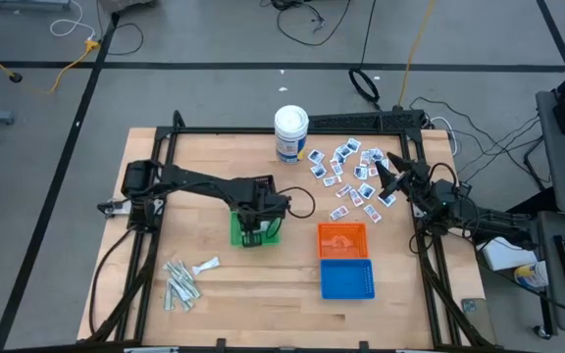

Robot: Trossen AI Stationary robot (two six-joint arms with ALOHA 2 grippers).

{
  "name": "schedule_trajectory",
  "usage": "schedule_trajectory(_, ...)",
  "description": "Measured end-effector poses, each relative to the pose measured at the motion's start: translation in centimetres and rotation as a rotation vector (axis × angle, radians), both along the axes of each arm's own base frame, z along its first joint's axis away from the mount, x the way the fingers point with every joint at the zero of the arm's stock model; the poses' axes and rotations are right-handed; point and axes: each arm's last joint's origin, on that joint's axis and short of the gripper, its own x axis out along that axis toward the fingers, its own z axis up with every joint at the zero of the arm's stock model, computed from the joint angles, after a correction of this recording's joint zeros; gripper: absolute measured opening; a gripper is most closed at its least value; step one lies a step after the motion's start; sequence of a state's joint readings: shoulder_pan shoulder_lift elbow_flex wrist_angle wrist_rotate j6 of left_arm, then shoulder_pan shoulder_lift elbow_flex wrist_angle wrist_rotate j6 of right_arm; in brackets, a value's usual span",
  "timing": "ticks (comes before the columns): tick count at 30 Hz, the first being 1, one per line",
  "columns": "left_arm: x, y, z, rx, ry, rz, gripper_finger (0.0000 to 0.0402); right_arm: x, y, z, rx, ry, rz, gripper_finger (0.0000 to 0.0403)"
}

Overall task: Pick & Place First Aid Supplies
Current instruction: Put the green bandage into the green bin

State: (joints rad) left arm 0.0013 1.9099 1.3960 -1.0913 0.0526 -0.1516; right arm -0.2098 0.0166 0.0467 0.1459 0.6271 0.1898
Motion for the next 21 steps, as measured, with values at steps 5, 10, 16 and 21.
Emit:
schedule_trajectory(5, 0.1, -0.1, 0.5, -0.024, -0.039, 0.03, 0.0158, 0.0, 0.0, 0.0, 0.0, 0.0, 0.0, 0.0267)
schedule_trajectory(10, -0.9, -0.5, 2.1, -0.045, -0.08, 0.124, 0.0252, 0.0, 0.0, 0.0, 0.0, 0.0, 0.0, 0.0267)
schedule_trajectory(16, -3.5, -2.3, 2.1, -0.081, -0.103, 0.25, 0.0304, 0.0, 0.0, 0.0, 0.0, 0.0, 0.0, 0.0267)
schedule_trajectory(21, -5.8, -4.1, 2.3, -0.114, -0.101, 0.322, 0.0306, 0.0, 0.0, 0.0, 0.0, -0.001, 0.0, 0.0267)
